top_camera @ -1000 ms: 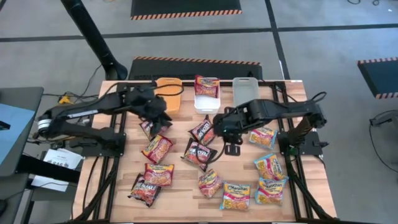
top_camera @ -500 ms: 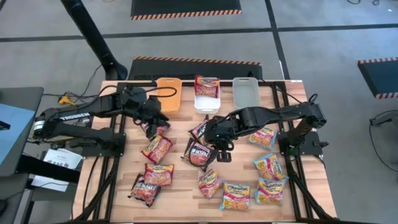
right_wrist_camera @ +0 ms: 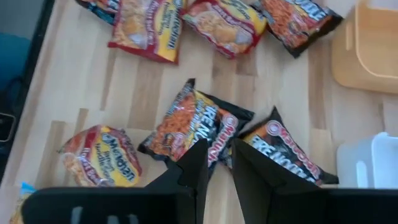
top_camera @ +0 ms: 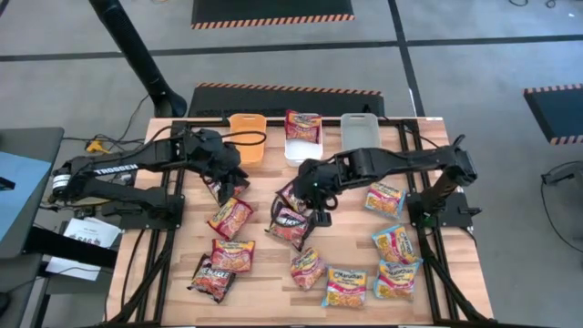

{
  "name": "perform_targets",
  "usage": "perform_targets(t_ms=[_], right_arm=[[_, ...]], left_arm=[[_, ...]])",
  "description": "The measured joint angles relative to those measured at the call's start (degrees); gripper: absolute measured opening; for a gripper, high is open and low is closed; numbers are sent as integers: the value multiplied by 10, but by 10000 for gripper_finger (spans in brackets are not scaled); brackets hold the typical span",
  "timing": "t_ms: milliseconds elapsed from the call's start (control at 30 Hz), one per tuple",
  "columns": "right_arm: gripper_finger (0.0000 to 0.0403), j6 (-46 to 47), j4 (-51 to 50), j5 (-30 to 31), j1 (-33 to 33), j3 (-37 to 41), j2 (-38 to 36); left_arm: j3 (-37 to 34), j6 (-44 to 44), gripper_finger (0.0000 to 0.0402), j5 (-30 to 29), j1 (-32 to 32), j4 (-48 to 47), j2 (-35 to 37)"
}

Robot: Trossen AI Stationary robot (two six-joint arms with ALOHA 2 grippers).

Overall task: Sort Maruchan noodles
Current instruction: Put the black noodle pack into the gray bin

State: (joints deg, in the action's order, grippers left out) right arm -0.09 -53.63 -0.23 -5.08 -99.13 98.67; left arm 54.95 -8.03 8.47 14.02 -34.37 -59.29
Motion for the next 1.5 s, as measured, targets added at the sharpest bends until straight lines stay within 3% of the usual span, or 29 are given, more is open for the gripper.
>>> perform_targets(t_ms=[333,733,1500], right_arm=[[136,-15,5,0,31,0,0],[241,36,0,0,-1,-1,85],[235,61,3,-2,-12,0,219]], left_arm=[[0,17,102,-1,0,-4,-4],[0,-2,102,-1,0,-11,-4],[0,-17,102,-1,0,-23,-3]])
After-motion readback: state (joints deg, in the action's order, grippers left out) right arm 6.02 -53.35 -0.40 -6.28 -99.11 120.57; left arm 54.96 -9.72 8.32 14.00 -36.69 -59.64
